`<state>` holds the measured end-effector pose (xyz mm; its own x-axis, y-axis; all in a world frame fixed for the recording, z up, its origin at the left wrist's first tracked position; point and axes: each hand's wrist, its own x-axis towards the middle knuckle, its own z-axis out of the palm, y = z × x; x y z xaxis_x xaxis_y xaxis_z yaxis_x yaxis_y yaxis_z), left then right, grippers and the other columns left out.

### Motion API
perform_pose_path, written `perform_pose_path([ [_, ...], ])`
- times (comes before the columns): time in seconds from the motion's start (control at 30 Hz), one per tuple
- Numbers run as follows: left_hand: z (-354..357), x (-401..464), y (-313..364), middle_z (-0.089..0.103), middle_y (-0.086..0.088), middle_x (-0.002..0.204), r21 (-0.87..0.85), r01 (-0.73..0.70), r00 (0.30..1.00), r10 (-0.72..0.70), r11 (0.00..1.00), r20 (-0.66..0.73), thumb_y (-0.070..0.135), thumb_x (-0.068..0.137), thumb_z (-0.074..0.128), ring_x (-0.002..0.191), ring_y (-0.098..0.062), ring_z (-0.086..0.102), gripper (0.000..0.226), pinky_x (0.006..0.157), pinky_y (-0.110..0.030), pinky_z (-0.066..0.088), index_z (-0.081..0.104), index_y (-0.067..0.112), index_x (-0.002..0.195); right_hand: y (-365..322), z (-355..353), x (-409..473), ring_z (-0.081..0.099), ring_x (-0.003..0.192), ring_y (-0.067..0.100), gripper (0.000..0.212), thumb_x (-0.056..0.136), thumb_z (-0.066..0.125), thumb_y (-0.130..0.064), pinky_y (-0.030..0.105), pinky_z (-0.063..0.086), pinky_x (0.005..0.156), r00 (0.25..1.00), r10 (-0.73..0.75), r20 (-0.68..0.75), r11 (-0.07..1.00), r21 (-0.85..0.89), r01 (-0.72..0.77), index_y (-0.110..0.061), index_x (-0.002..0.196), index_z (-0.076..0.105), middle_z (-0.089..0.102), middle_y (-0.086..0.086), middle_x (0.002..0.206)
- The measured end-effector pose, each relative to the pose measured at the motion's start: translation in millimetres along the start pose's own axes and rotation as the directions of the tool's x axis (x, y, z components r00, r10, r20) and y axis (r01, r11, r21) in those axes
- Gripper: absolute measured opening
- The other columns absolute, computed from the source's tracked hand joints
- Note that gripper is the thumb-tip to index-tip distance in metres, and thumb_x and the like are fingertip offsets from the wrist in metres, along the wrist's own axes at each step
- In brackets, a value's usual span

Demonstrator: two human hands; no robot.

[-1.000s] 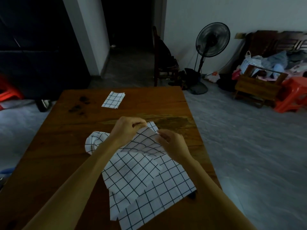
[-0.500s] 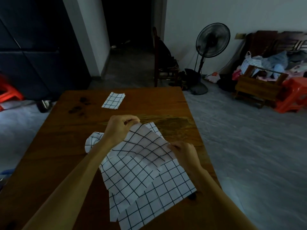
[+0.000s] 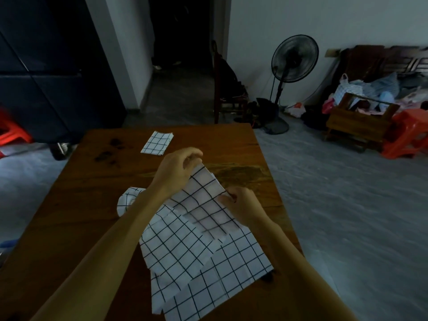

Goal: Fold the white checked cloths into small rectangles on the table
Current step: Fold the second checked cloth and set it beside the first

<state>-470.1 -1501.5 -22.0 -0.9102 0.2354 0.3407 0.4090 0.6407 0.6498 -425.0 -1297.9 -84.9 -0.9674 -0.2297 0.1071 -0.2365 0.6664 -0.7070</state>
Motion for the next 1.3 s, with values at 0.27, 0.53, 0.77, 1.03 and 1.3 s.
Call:
perform_pose_path([
  [0.27, 27.8, -28.0, 3.3, 0.055, -0.003, 0.117, 0.091, -0.06, 0.993, 0.068, 0.994, -0.097, 0.024, 0.097, 0.048, 0.104, -0.008, 0.05, 0.027, 0.086, -0.024, 0.046, 0.055, 0.015, 0.121, -12.2, -12.4, 4.8, 0.035, 0.047, 0.006, 0.037, 0.092, 0.059, -0.022, 0.027, 0.03, 0.048, 1.0, -0.003, -0.021, 0.976, 0.217, 0.007, -0.026, 0.059, 0.043, 0.04, -0.01, 0.053],
  [0.53, 44.3, -49.7, 4.3, 0.035, -0.004, 0.147, 0.071, -0.095, 0.995, 0.096, 0.993, -0.009, 0.032, 0.092, 0.05, 0.13, -0.004, 0.026, 0.056, 0.107, -0.032, 0.029, 0.03, 0.019, 0.143, -29.3, -22.5, 6.6, 0.037, 0.049, 0.007, 0.031, 0.095, 0.056, -0.032, 0.02, 0.029, 0.048, 0.993, -0.021, 0.115, 0.999, -0.045, 0.026, -0.025, 0.067, 0.047, 0.045, -0.008, 0.059],
  [0.77, 52.5, -53.4, 11.4, 0.015, 0.002, 0.156, 0.035, -0.043, 0.998, 0.042, 0.998, 0.036, 0.046, 0.087, 0.058, 0.135, 0.001, 0.009, 0.079, 0.11, -0.029, 0.015, 0.013, 0.024, 0.148, -44.7, -32.7, 12.0, 0.037, 0.044, 0.004, 0.036, 0.093, 0.058, -0.031, 0.016, 0.029, 0.045, 0.997, 0.045, 0.064, 0.999, 0.008, -0.046, -0.02, 0.06, 0.051, 0.043, -0.008, 0.053],
  [1.03, 66.6, -53.8, -1.9, 0.05, 0.002, 0.137, 0.062, 0.01, 0.999, -0.013, 0.998, 0.049, 0.044, 0.095, 0.045, 0.127, -0.016, 0.043, 0.05, 0.105, -0.04, 0.037, 0.037, 0.024, 0.141, -51.8, -38.8, 10.5, 0.059, 0.07, -0.003, 0.013, 0.091, 0.063, -0.025, 0.013, 0.044, 0.064, 0.987, -0.097, 0.13, 0.993, 0.086, 0.086, -0.028, 0.084, 0.073, 0.068, -0.014, 0.076],
  [1.3, 59.0, -64.1, 8.6, 0.033, 0.0, 0.148, -0.012, 0.076, 0.997, -0.076, 0.997, -0.018, 0.043, 0.094, 0.048, 0.134, -0.016, 0.029, 0.063, 0.102, -0.027, 0.026, 0.021, 0.023, 0.147, -39.7, -34.3, 9.3, 0.058, 0.07, -0.003, 0.011, 0.092, 0.061, -0.025, 0.011, 0.043, 0.063, 0.997, -0.059, -0.055, 0.995, 0.075, 0.063, -0.02, 0.092, 0.07, 0.065, -0.015, 0.079],
])
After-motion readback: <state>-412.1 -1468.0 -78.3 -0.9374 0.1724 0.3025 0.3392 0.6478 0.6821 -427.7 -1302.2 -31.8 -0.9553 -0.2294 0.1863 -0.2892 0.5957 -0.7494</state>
